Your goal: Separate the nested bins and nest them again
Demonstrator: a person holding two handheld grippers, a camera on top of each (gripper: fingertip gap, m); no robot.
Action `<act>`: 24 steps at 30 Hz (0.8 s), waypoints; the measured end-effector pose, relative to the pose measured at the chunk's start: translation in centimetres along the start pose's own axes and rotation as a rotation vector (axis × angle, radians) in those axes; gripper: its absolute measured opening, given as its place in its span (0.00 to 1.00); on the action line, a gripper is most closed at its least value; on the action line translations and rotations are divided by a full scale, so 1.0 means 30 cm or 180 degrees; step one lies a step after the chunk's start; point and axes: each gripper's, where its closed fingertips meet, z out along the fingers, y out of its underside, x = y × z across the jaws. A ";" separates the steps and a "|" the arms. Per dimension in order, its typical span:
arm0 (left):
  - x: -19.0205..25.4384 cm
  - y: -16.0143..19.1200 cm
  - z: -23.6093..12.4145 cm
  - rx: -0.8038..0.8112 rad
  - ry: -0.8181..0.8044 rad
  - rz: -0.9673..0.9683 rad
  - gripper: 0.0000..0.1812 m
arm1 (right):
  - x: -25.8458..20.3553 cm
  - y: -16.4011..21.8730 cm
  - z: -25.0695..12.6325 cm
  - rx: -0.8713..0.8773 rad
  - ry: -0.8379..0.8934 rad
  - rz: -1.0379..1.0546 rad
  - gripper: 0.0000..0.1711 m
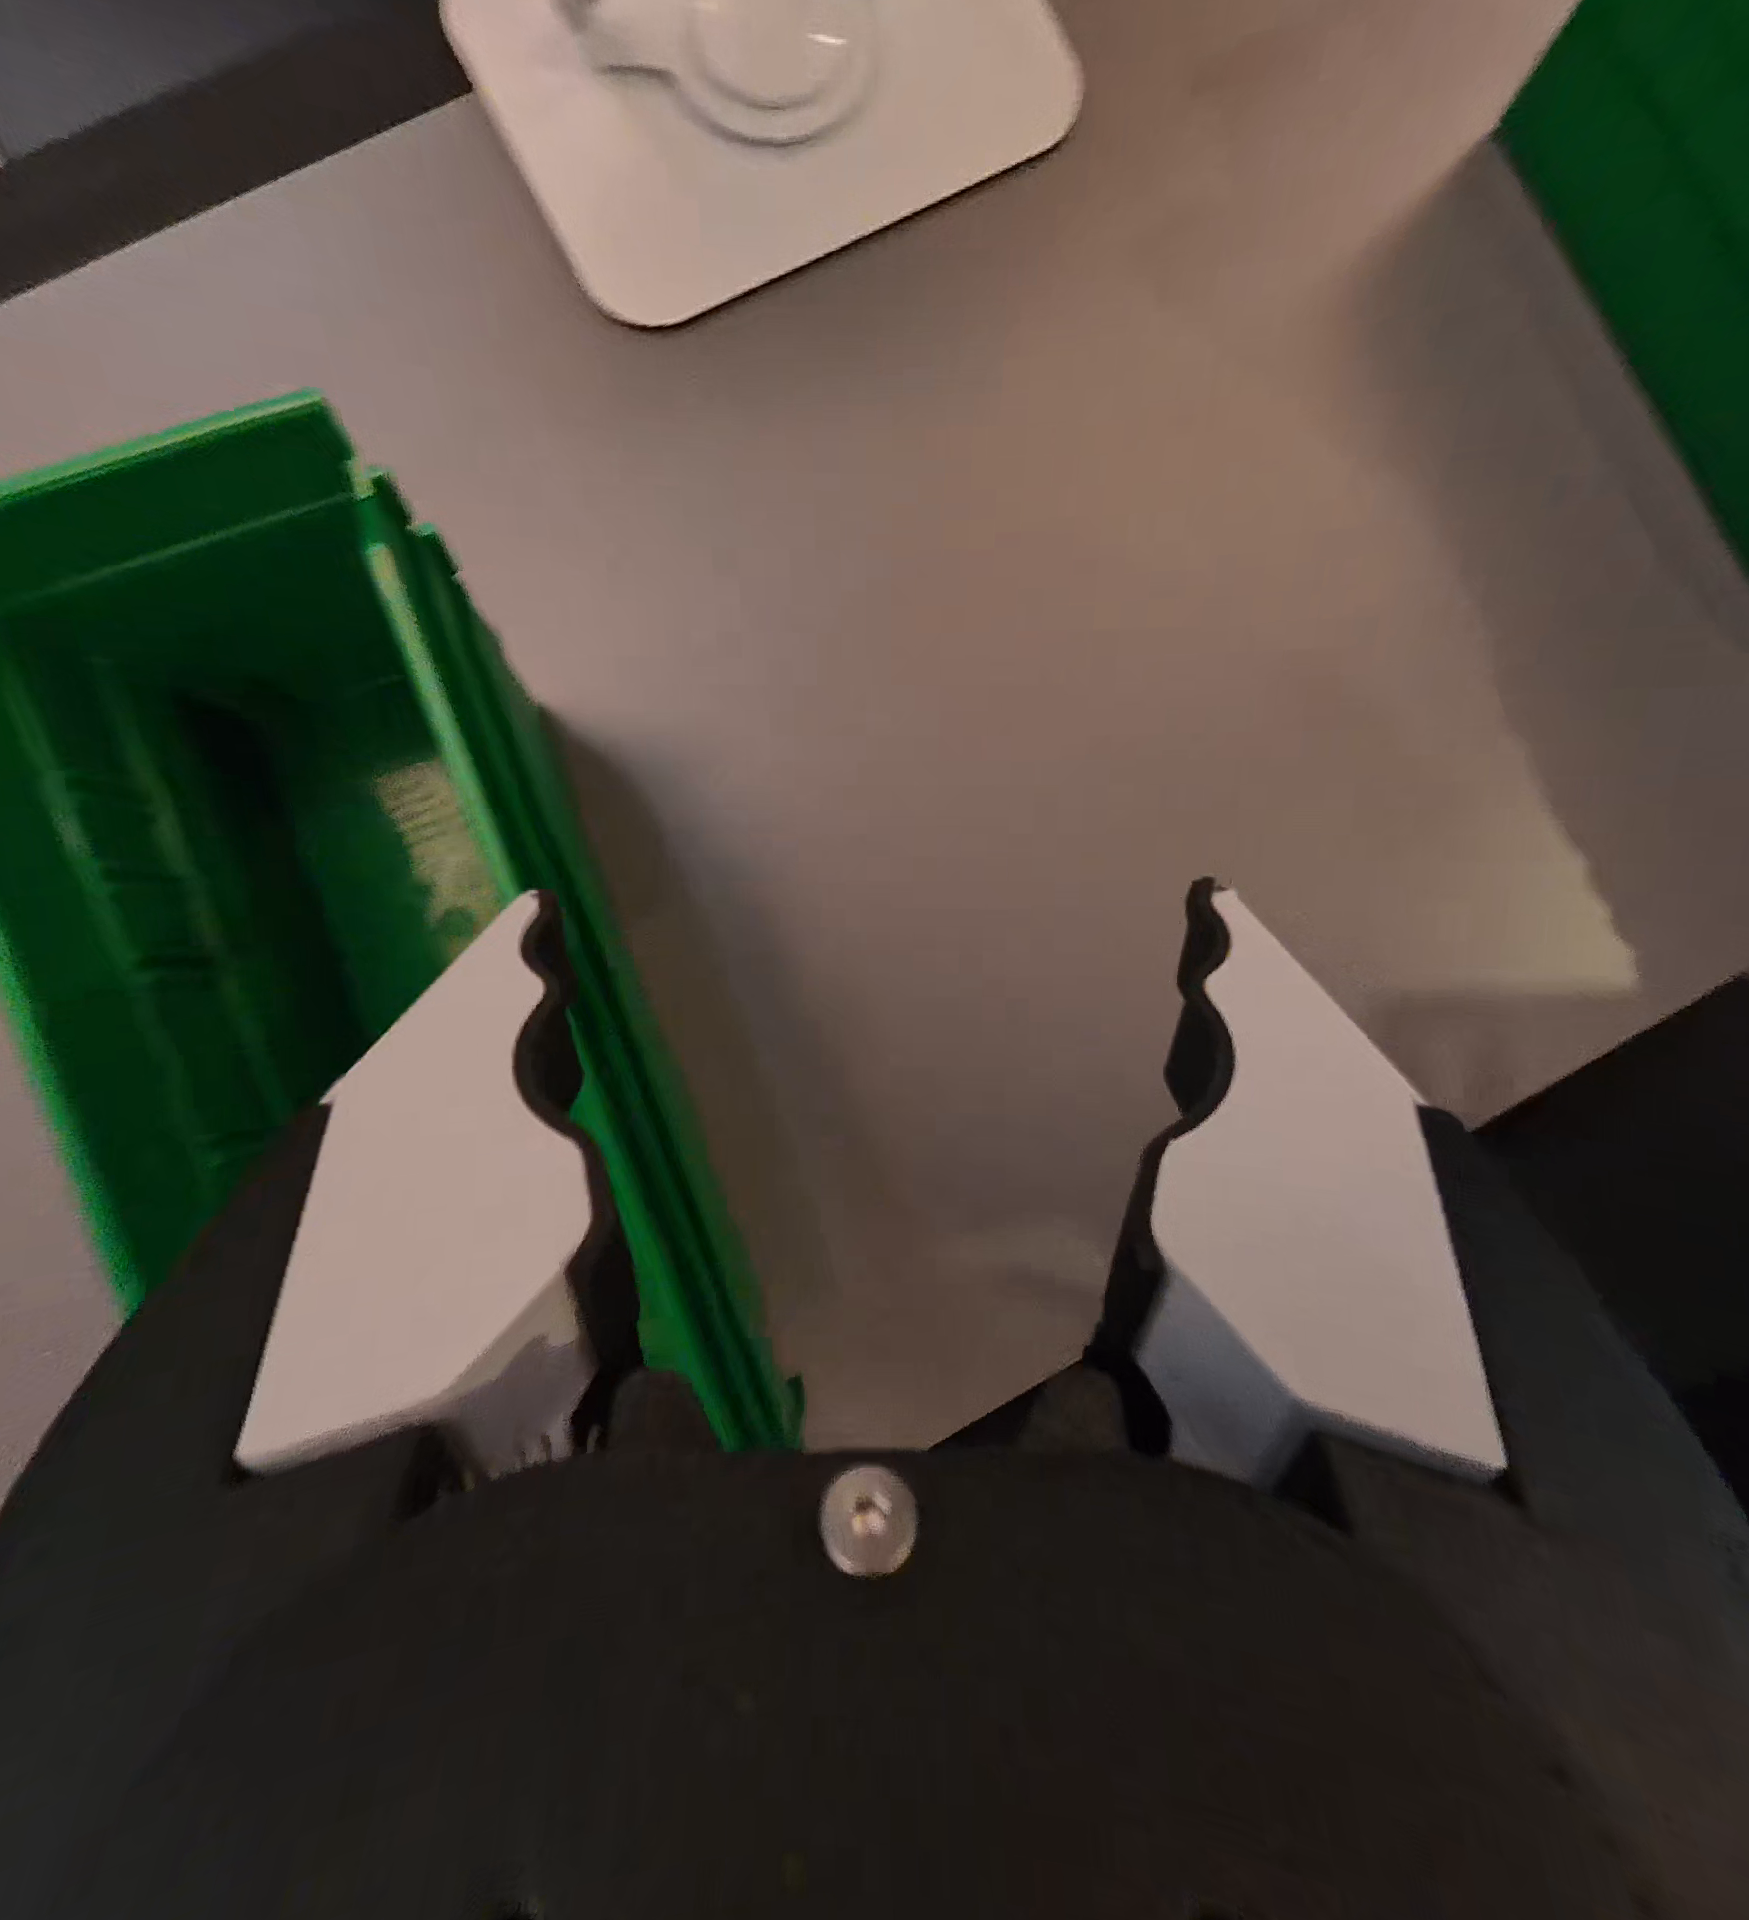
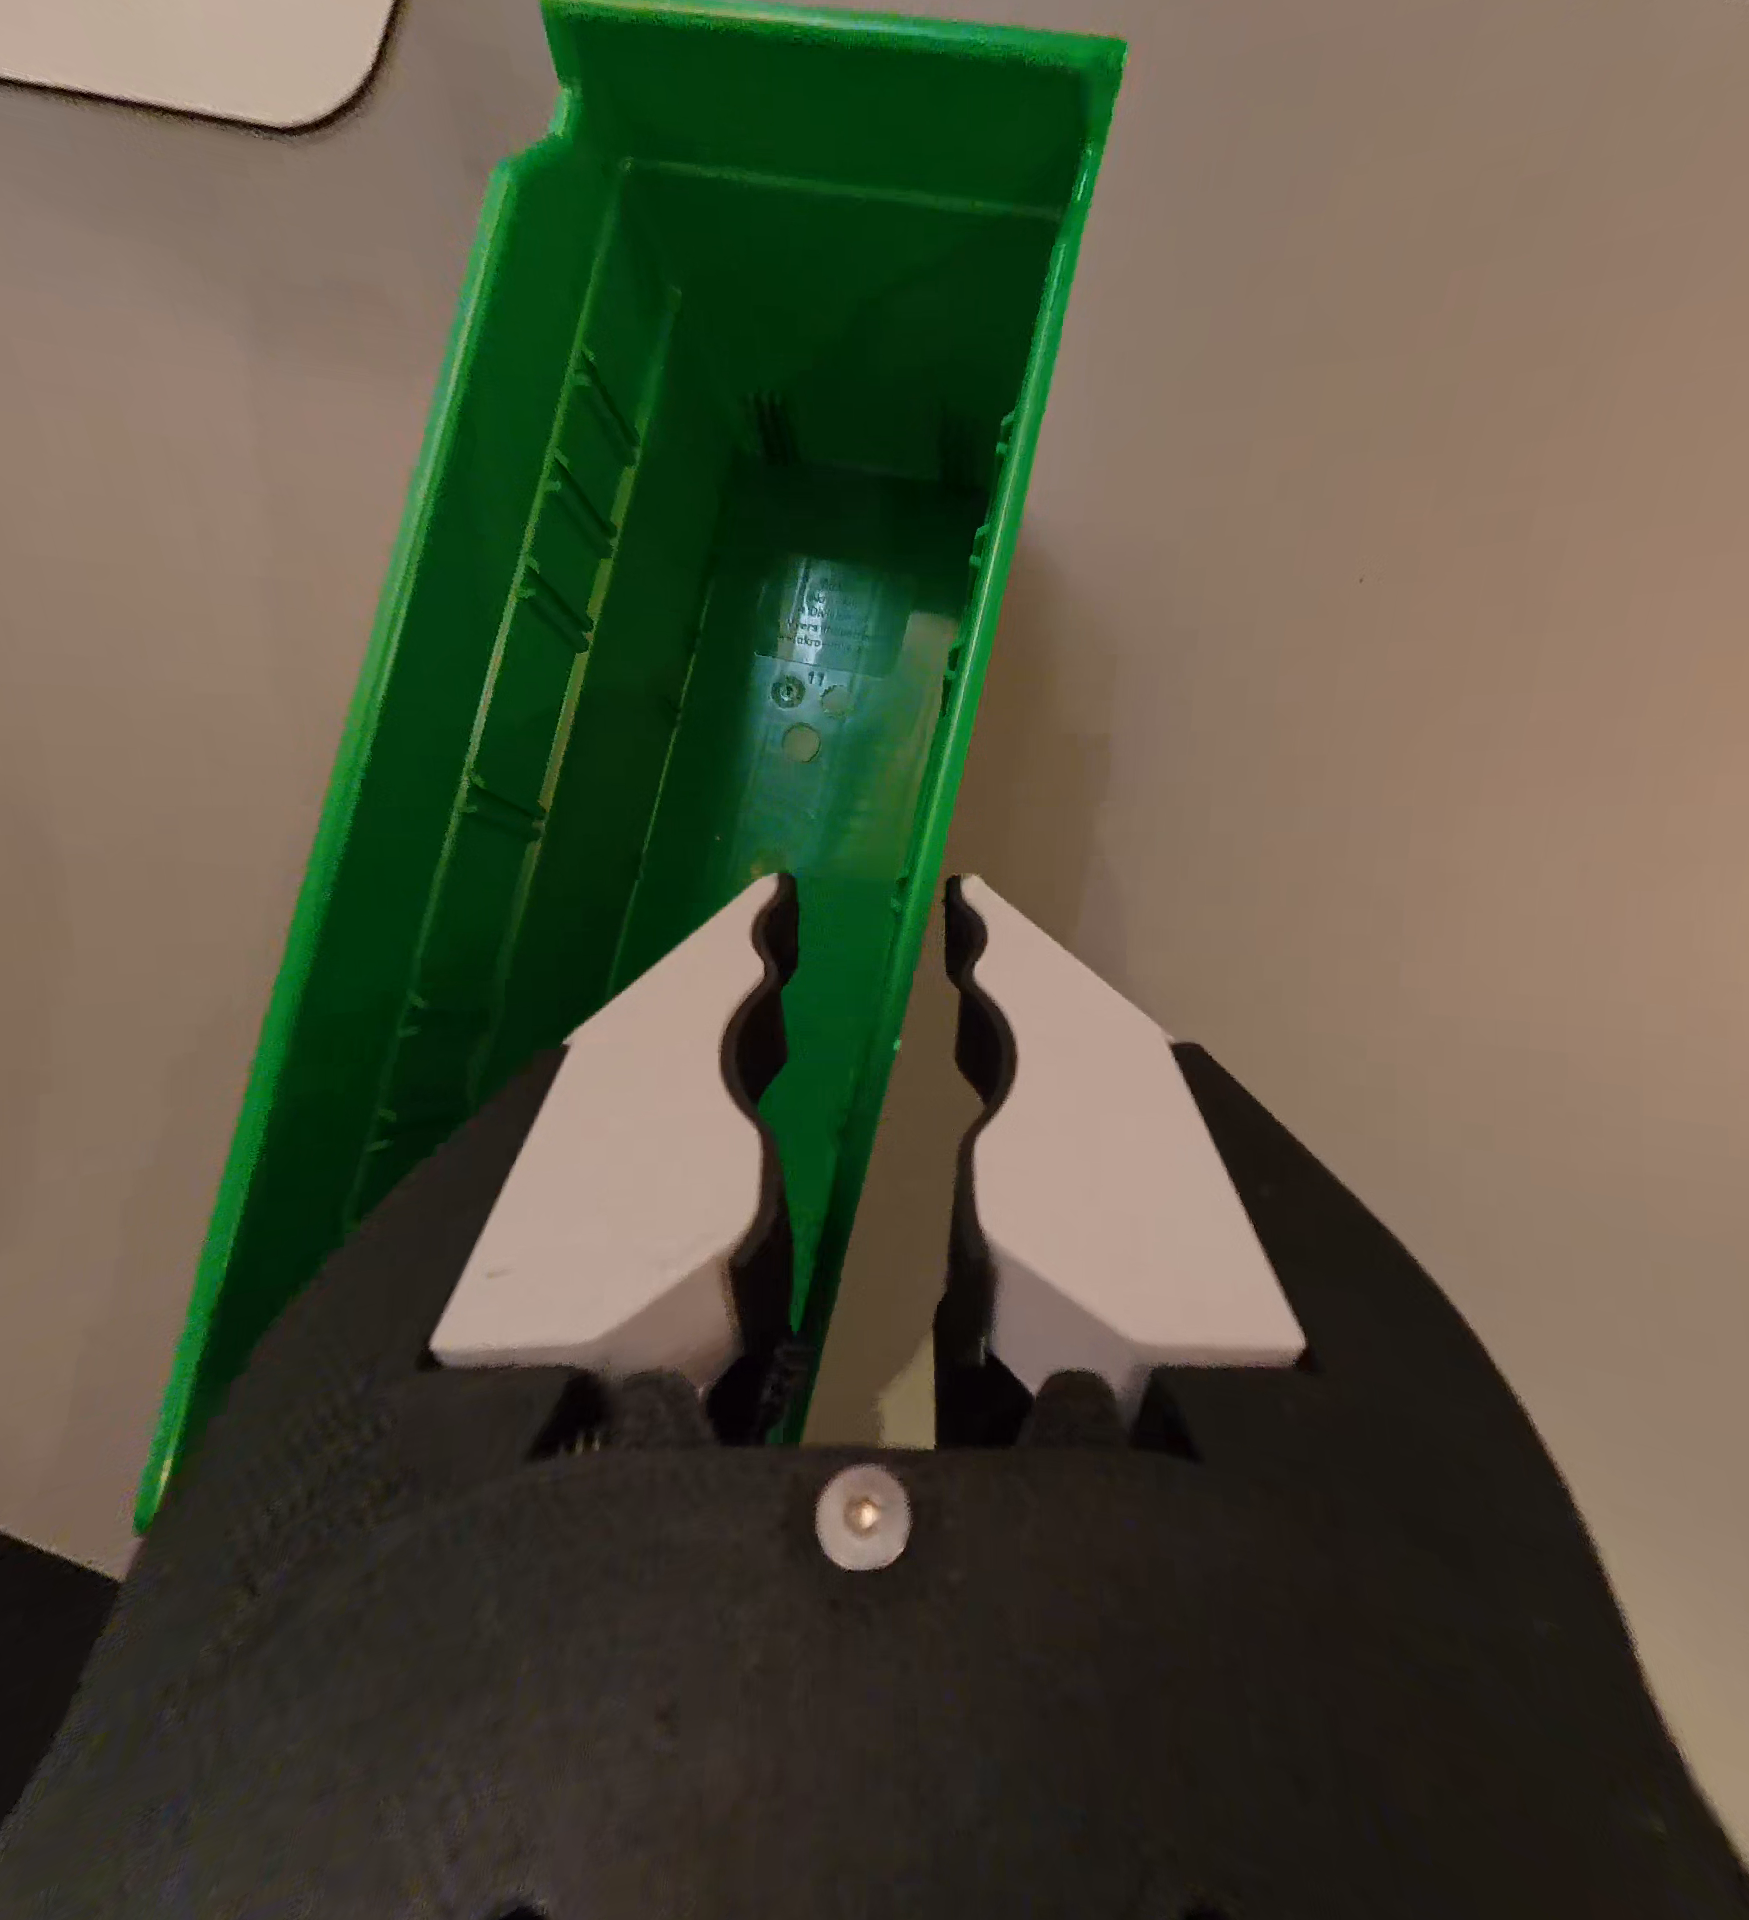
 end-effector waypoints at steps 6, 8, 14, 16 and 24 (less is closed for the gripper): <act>-0.159 0.078 -0.020 -0.0126 -0.0337 -0.0198 0.71 | -0.026 -0.038 -0.028 0.0086 0.0026 -0.0073 0.20; -0.213 0.110 -0.017 -0.0225 -0.0490 -0.0218 0.75 | -0.038 -0.051 -0.037 0.0113 0.0043 -0.0120 0.19; -0.344 0.238 0.037 -0.0624 -0.0627 -0.0425 0.84 | -0.094 -0.092 -0.062 0.0245 -0.0087 -0.0190 0.17; -0.369 0.265 0.045 -0.0678 -0.0659 -0.0518 0.79 | -0.111 -0.100 -0.066 0.0289 -0.0161 -0.0182 0.17; -0.369 0.272 0.042 -0.0628 -0.0386 -0.0617 0.66 | -0.119 -0.099 -0.059 0.0262 -0.0168 -0.0206 0.17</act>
